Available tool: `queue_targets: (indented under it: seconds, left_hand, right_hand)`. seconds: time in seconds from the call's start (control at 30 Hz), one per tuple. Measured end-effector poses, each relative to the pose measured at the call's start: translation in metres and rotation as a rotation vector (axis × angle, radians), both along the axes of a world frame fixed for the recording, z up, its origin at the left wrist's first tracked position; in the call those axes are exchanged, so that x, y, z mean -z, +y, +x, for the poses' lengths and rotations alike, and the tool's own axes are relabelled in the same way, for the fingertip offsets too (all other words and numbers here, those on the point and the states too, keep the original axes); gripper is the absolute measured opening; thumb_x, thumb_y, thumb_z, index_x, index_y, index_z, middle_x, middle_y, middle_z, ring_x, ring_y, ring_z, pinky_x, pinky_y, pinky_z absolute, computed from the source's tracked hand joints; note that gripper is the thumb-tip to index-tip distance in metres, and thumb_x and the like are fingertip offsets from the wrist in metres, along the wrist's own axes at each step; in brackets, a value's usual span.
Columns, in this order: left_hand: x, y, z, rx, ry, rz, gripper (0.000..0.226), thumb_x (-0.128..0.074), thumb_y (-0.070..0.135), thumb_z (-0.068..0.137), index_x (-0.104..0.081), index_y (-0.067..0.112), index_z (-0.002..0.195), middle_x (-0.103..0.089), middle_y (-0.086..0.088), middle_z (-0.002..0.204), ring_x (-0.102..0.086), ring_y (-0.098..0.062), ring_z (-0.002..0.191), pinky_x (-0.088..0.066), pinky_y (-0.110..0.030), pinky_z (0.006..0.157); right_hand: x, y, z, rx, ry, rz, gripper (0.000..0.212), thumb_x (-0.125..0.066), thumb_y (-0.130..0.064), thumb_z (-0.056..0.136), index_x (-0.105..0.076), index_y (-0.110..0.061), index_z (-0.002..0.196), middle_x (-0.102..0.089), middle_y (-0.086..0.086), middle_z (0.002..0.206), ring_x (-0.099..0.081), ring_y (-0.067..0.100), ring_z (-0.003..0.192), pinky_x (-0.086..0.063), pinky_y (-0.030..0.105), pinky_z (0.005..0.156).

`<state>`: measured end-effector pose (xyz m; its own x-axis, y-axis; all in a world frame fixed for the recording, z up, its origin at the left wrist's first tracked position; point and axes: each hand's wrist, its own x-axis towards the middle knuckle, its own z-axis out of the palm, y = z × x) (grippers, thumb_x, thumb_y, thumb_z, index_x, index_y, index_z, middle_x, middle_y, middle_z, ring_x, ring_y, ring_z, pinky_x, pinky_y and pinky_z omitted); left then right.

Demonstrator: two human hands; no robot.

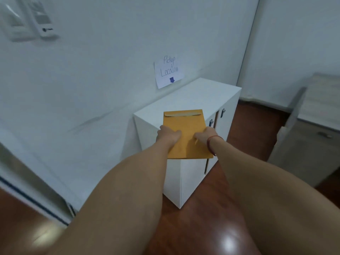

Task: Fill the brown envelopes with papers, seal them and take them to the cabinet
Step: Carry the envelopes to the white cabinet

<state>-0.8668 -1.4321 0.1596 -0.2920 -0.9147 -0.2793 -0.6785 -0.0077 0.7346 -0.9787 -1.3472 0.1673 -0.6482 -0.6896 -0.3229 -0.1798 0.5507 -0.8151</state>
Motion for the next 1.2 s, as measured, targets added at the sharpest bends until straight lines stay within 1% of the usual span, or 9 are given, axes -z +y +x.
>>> queue_targets:
  seconds: [0.1,0.23,0.37,0.53,0.67,0.8,0.87,0.97,1.2]
  left_hand:
    - [0.006,-0.046,-0.050,-0.010,-0.029,0.011,0.066,-0.053,0.041,0.091,-0.027,0.008,0.141,-0.042,-0.013,0.140,-0.048,-0.034,0.124,-0.044,-0.039,0.093]
    - [0.018,-0.101,-0.112,-0.081,-0.003,0.040,0.067,-0.054,0.040,0.089,-0.027,0.007,0.141,-0.042,-0.013,0.140,-0.048,-0.033,0.123,-0.044,-0.038,0.092]
    - [0.026,-0.147,-0.168,-0.200,0.035,0.076,0.065,-0.055,0.038,0.089,-0.029,0.006,0.139,-0.044,-0.013,0.137,-0.051,-0.033,0.120,-0.044,-0.036,0.085]
    - [0.031,-0.200,-0.227,-0.352,0.106,0.112,0.070,-0.059,0.038,0.088,-0.027,0.004,0.140,-0.045,-0.014,0.138,-0.051,-0.034,0.121,-0.046,-0.038,0.092]
    - [0.040,-0.236,-0.254,-0.425,0.112,0.163,0.074,-0.061,0.040,0.085,-0.028,0.004,0.141,-0.047,-0.014,0.136,-0.053,-0.034,0.119,-0.047,-0.039,0.093]
    - [0.051,-0.287,-0.283,-0.548,0.131,0.141,0.072,-0.064,0.042,0.081,-0.034,0.008,0.136,-0.048,-0.012,0.134,-0.053,-0.034,0.119,-0.048,-0.041,0.094]
    - [0.059,-0.313,-0.298,-0.612,0.081,0.101,0.074,-0.065,0.046,0.079,-0.037,0.009,0.136,-0.045,-0.013,0.136,-0.050,-0.034,0.121,-0.048,-0.043,0.098]
    - [0.069,-0.339,-0.314,-0.677,0.001,0.150,0.076,-0.067,0.048,0.078,-0.038,0.008,0.137,-0.039,-0.015,0.138,-0.044,-0.034,0.126,-0.045,-0.041,0.101]
    - [0.091,-0.374,-0.359,-0.710,-0.098,0.218,0.062,-0.071,0.039,0.078,-0.047,0.009,0.126,-0.042,-0.014,0.132,-0.044,-0.032,0.123,-0.045,-0.038,0.095]
  right_hand:
    - [0.008,-0.046,-0.051,0.003,-0.028,0.017,0.039,-0.055,-0.018,0.090,-0.048,-0.006,0.127,-0.055,0.013,0.121,-0.052,0.031,0.104,-0.041,0.037,0.081]
    - [0.016,-0.110,-0.118,-0.061,0.015,0.044,0.035,-0.054,-0.018,0.091,-0.048,-0.006,0.123,-0.053,0.011,0.113,-0.047,0.026,0.095,-0.041,0.035,0.080]
    - [0.023,-0.169,-0.182,-0.163,0.062,0.078,0.036,-0.054,-0.020,0.090,-0.050,-0.006,0.123,-0.055,0.012,0.116,-0.050,0.028,0.098,-0.040,0.034,0.080]
    - [0.025,-0.242,-0.249,-0.284,0.116,0.081,0.037,-0.056,-0.020,0.088,-0.051,-0.005,0.121,-0.056,0.012,0.116,-0.050,0.028,0.095,-0.041,0.034,0.081]
    - [0.032,-0.291,-0.282,-0.349,0.112,0.099,0.047,-0.056,-0.021,0.089,-0.041,-0.006,0.130,-0.052,0.012,0.126,-0.053,0.031,0.111,-0.040,0.036,0.084]
    - [0.046,-0.352,-0.312,-0.418,0.085,0.078,0.046,-0.056,-0.017,0.088,-0.040,-0.008,0.130,-0.053,0.011,0.124,-0.048,0.026,0.097,-0.040,0.034,0.082]
    - [0.053,-0.381,-0.327,-0.437,0.103,0.058,0.043,-0.055,-0.014,0.087,-0.043,-0.007,0.128,-0.053,0.012,0.125,-0.052,0.028,0.101,-0.041,0.034,0.082]
    - [0.067,-0.414,-0.345,-0.476,0.209,0.116,0.042,-0.057,-0.014,0.086,-0.049,-0.006,0.126,-0.049,0.015,0.132,-0.054,0.031,0.114,-0.044,0.033,0.089]
    - [0.095,-0.465,-0.384,-0.458,0.223,0.180,0.038,-0.055,-0.008,0.087,-0.049,-0.003,0.124,-0.048,0.014,0.131,-0.053,0.032,0.117,-0.046,0.035,0.093]
